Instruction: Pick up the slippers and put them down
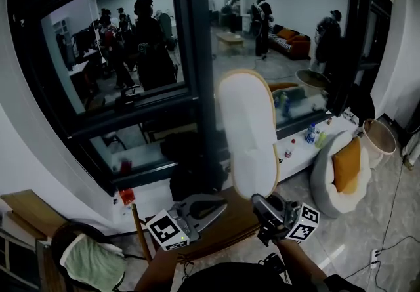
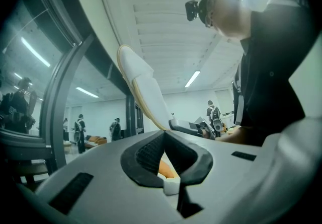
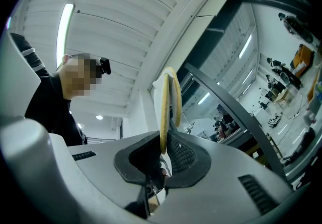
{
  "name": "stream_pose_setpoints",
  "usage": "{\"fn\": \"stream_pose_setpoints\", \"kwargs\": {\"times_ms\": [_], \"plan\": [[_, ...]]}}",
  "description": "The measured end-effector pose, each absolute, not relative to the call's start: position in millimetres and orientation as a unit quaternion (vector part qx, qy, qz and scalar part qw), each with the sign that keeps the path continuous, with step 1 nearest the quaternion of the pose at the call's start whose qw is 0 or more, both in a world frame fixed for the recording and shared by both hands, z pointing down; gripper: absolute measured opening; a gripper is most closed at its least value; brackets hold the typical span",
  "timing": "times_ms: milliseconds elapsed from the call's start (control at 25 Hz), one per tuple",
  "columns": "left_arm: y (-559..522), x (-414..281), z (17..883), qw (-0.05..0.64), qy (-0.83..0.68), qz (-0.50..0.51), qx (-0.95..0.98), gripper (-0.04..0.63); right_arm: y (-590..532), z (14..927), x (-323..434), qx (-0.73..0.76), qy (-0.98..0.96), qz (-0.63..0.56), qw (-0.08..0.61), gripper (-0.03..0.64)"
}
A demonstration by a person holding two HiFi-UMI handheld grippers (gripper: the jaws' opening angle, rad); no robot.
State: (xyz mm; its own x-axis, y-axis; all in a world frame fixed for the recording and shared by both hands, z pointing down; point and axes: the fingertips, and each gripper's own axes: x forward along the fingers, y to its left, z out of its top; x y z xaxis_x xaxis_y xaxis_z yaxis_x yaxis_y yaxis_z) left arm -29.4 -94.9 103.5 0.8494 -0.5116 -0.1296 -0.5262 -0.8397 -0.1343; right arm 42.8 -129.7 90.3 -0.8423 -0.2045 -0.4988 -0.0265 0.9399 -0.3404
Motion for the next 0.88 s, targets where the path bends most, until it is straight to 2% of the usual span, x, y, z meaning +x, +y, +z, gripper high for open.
{"fn": "stream_pose_setpoints", "kwargs": {"times_ms": [880], "plan": [[-88.1,-23.7,145.0,0.038,0.271,0.046,-0.961,0.011,-125.1,133.8,48.8,-0.073,0.934,-0.213,0.276,0.046]]}}
